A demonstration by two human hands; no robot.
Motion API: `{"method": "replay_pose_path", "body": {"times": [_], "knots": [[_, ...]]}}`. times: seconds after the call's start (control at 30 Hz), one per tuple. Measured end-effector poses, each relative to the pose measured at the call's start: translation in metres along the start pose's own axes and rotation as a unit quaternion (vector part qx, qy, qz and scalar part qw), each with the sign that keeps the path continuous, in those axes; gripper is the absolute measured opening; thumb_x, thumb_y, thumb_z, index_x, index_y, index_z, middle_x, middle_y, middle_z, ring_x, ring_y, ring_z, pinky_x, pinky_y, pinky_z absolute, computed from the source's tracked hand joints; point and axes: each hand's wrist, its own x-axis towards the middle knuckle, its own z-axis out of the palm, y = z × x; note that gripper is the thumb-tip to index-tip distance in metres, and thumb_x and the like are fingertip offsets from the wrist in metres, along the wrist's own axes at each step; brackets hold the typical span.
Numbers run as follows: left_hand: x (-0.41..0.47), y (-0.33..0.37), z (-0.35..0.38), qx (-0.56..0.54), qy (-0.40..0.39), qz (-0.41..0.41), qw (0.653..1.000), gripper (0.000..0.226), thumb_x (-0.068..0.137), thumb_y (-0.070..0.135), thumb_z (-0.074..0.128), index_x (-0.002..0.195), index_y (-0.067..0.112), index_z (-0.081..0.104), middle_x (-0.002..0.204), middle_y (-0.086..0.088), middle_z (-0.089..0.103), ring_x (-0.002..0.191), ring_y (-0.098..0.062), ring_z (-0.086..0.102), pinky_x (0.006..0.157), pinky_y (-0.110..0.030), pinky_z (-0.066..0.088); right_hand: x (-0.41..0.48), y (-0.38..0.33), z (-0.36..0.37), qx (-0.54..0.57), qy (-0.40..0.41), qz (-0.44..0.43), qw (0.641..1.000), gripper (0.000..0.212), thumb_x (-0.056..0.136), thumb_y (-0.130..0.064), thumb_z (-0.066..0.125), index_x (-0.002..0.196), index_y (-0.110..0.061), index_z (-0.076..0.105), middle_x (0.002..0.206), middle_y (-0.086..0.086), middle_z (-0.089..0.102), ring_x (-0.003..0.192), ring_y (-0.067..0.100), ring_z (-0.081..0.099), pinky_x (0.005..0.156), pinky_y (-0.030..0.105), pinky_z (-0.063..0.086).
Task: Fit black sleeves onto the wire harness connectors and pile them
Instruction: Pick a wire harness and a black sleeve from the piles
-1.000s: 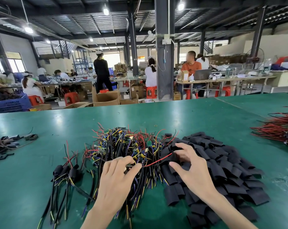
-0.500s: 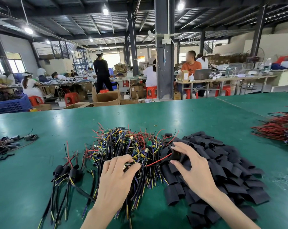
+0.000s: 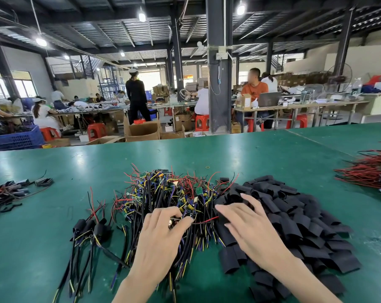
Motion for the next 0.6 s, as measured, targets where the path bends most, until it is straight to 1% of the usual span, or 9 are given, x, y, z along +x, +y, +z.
{"method": "replay_pose_path", "body": {"times": [0.1,0.17,0.2,0.23,0.27,0.33,0.37,0.47,0.6], "knots": [[0.003,0.010,-0.004,-0.043,-0.054,0.014,0.998,0.075,0.067,-0.002,0.069,0.133,0.028,0.046,0.112,0.000,0.046,0.093,-0.018,0.045,0.079,-0.029,0.034,0.001,-0.014,0.002,-0.023,-0.020,-0.028,0.999,0.064,0.059,-0.010,0.079,0.119,-0.019,0.057,0.101,-0.012,0.064,0.096,0.008,0.060,0.105,0.046,0.029],[0.003,0.018,-0.006,-0.091,-0.100,0.020,0.991,0.087,0.065,-0.007,0.056,0.142,0.028,0.034,0.123,0.000,0.041,0.100,-0.015,0.045,0.085,-0.029,0.036,0.003,-0.024,0.005,-0.003,-0.010,-0.036,0.999,0.062,0.065,-0.012,0.075,0.121,-0.020,0.050,0.100,-0.013,0.064,0.097,0.007,0.060,0.104,0.046,0.028],[0.003,0.021,-0.006,-0.132,-0.115,0.008,0.985,0.089,0.066,-0.009,0.051,0.143,0.029,0.029,0.128,0.003,0.035,0.105,-0.012,0.045,0.090,-0.026,0.037,0.004,-0.029,0.005,0.023,-0.004,-0.032,0.999,0.059,0.068,-0.013,0.074,0.121,-0.020,0.047,0.099,-0.013,0.064,0.096,0.008,0.059,0.104,0.043,0.029],[0.003,0.024,-0.007,-0.177,-0.127,-0.012,0.976,0.086,0.069,-0.011,0.049,0.142,0.030,0.027,0.131,0.006,0.031,0.109,-0.007,0.043,0.094,-0.020,0.036,0.004,-0.033,0.006,0.064,-0.001,-0.021,0.998,0.058,0.070,-0.012,0.073,0.121,-0.020,0.046,0.098,-0.011,0.064,0.095,0.008,0.058,0.104,0.038,0.031],[0.004,0.025,-0.007,-0.222,-0.130,-0.033,0.966,0.075,0.076,-0.010,0.050,0.138,0.028,0.030,0.130,0.010,0.031,0.110,-0.002,0.043,0.096,-0.015,0.035,0.003,-0.035,0.006,0.117,-0.002,-0.003,0.993,0.057,0.071,-0.011,0.073,0.121,-0.019,0.046,0.097,-0.009,0.064,0.093,0.010,0.056,0.100,0.031,0.034],[0.006,0.027,-0.006,-0.285,-0.103,-0.082,0.949,0.044,0.088,-0.001,0.055,0.121,0.025,0.045,0.118,0.012,0.043,0.104,0.005,0.048,0.092,-0.009,0.037,0.002,-0.037,0.004,0.230,-0.008,0.064,0.971,0.053,0.077,-0.010,0.071,0.123,-0.020,0.049,0.100,-0.004,0.062,0.093,0.010,0.054,0.089,0.019,0.039],[0.007,0.026,-0.007,-0.304,-0.089,-0.113,0.942,0.037,0.089,0.003,0.060,0.112,0.030,0.048,0.110,0.011,0.051,0.099,0.006,0.052,0.088,-0.009,0.039,0.001,-0.036,0.003,0.265,-0.010,0.095,0.959,0.049,0.079,-0.009,0.070,0.123,-0.020,0.052,0.104,-0.004,0.061,0.094,0.011,0.055,0.086,0.017,0.040],[0.009,0.026,-0.009,-0.329,-0.088,-0.185,0.922,0.033,0.083,0.011,0.071,0.097,0.035,0.053,0.093,0.017,0.065,0.093,0.005,0.059,0.082,-0.008,0.042,-0.001,-0.030,0.004,0.272,0.010,0.116,0.955,0.044,0.080,-0.008,0.070,0.120,-0.018,0.056,0.107,-0.004,0.059,0.096,0.010,0.057,0.085,0.016,0.041],[0.010,0.028,-0.010,-0.349,-0.091,-0.251,0.898,0.022,0.080,0.016,0.074,0.091,0.030,0.062,0.087,0.023,0.067,0.086,0.002,0.063,0.074,-0.007,0.042,0.000,-0.030,0.004,0.248,0.009,0.074,0.966,0.045,0.081,-0.008,0.068,0.121,-0.020,0.052,0.107,-0.005,0.058,0.101,0.009,0.055,0.080,0.022,0.046]]}}
